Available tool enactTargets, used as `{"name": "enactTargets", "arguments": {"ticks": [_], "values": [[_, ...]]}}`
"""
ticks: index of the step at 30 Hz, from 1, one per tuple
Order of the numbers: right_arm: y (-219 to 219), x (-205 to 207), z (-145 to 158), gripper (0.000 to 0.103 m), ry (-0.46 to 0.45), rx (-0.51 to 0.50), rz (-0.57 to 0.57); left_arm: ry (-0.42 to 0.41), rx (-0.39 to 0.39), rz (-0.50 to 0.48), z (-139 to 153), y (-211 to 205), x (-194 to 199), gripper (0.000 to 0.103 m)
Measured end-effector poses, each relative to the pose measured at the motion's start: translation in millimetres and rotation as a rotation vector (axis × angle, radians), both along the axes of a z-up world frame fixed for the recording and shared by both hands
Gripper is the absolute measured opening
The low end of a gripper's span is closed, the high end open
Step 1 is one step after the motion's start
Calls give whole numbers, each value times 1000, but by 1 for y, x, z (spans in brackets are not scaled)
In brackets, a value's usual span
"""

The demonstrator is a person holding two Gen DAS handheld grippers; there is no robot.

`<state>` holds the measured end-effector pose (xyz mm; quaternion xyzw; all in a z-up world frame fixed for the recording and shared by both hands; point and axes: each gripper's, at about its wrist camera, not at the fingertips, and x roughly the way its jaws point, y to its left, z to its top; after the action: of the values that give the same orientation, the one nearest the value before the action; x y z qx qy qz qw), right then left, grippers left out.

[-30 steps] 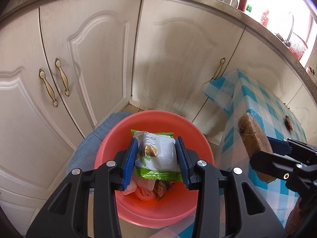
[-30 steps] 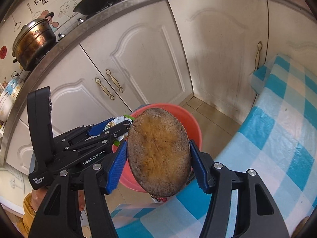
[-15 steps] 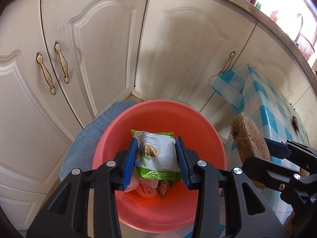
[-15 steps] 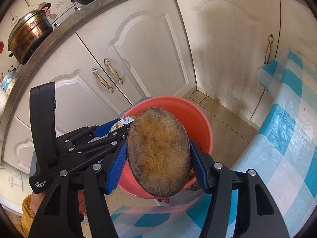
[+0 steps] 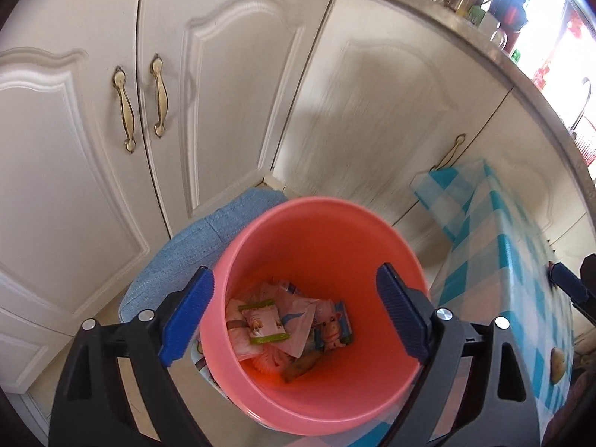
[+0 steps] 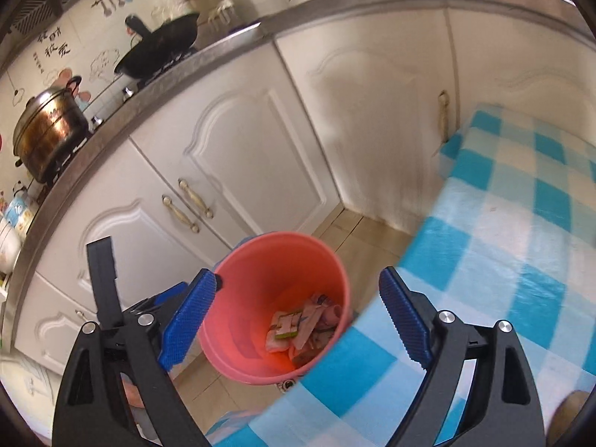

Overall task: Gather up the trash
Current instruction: 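Open both grippers over the red bucket to drop wrapper and potato, then move both tools back over the table toward the small potato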

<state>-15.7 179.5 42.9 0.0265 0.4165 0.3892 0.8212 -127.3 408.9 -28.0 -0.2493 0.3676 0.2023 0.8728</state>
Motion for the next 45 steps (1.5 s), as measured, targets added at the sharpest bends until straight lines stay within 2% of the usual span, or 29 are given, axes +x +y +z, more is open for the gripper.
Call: {"name": "enactTargets", "arguments": {"ticks": [5, 7, 16, 21, 29, 34, 39, 45], "values": [[-37, -6, 16, 89, -56, 17, -61, -74, 22, -33, 21, -16, -7, 91], [-51, -9, 19, 90, -74, 25, -70, -107, 31, -63, 29, -25, -9, 97], [-111, -31, 27, 94, -209, 95, -82, -221, 46, -148, 62, -70, -19, 97], [-154, -43, 29, 98, -275, 131, -138, -259, 25, -201, 75, -97, -18, 97], [-210, -46, 25, 98, -287, 96, -216, -215, 12, -326, 83, -151, -1, 97], [-246, -42, 12, 98, -244, 81, -276, -150, 4, -395, 78, -184, 9, 97], [-273, -31, -7, 98, -167, 33, -306, -121, -4, -437, 75, -208, 15, 97], [-286, -16, -37, 98, 35, 24, -297, -87, 10, -485, 73, -235, 24, 97]]}}
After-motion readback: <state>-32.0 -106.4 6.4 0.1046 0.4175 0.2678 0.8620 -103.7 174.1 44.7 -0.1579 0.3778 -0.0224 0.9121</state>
